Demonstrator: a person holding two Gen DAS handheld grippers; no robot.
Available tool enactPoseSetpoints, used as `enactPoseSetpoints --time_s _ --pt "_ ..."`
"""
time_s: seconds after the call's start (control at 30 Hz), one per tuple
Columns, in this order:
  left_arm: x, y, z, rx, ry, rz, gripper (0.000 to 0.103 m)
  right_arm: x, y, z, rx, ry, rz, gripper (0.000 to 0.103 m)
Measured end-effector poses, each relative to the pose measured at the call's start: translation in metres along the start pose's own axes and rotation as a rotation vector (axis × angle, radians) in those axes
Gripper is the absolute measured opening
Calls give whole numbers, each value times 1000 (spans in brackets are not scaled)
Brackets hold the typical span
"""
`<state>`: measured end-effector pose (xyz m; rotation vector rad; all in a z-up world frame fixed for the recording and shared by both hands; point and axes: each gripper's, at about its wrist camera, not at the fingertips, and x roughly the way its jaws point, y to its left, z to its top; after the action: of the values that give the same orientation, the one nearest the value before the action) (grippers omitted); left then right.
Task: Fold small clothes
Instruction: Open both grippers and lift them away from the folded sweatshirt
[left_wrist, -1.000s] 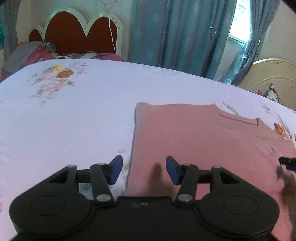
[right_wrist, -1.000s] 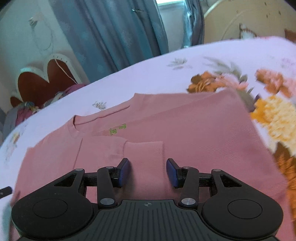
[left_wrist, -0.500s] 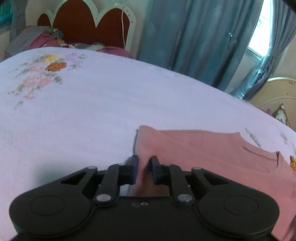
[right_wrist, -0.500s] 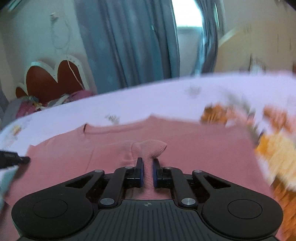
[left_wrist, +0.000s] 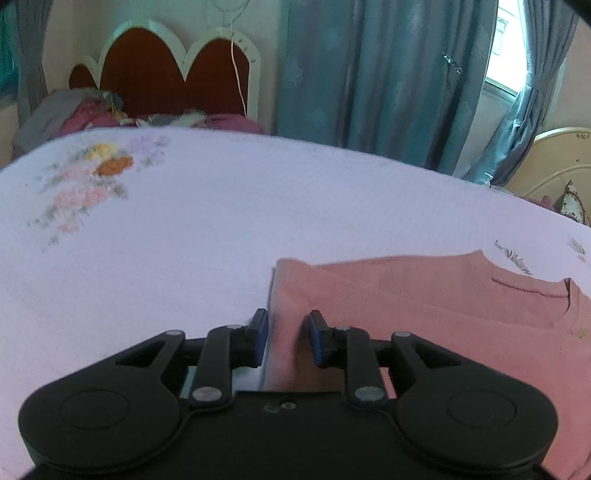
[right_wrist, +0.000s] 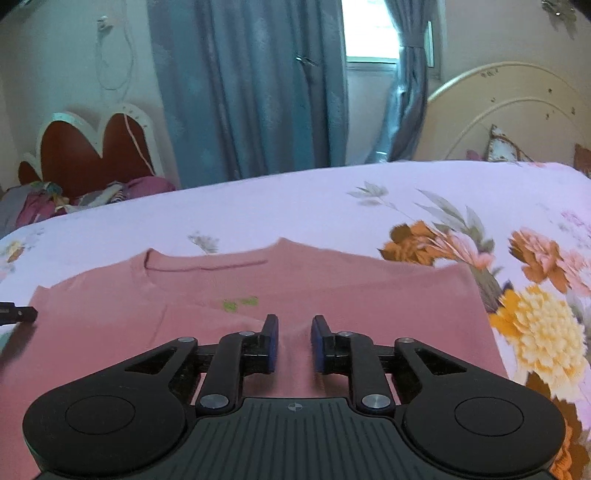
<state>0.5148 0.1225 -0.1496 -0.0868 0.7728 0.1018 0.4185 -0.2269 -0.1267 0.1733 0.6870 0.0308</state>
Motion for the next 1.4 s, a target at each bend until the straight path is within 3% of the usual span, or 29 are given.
enactPoseSetpoints --time_s 0.2,0.33,0.53,0.7,0.87,1.03,1.23,1.4 --pt "-18 -19 7 56 -65 -18 28 13 20 1 -48 29 40 30" --pt "-12 -30 3 88 -40 -38 28 22 29 -1 -77 51 53 30" --pt "11 -30 -9 115 13 -10 29 36 31 -4 -118 84 40 30" --pt "13 -29 -7 130 17 -9 29 46 17 -13 -157 107 -27 30" --pt "10 -31 -6 139 28 -8 29 39 15 -13 -150 102 -22 30" --pt "-12 -27 -8 113 22 -12 27 8 21 -14 -131 71 39 30" --pt "-61 -33 -37 126 15 -91 28 -22 40 -40 -185 101 106 30" --pt "-72 -35 -75 159 75 -96 30 -21 33 -60 -215 134 44 30"
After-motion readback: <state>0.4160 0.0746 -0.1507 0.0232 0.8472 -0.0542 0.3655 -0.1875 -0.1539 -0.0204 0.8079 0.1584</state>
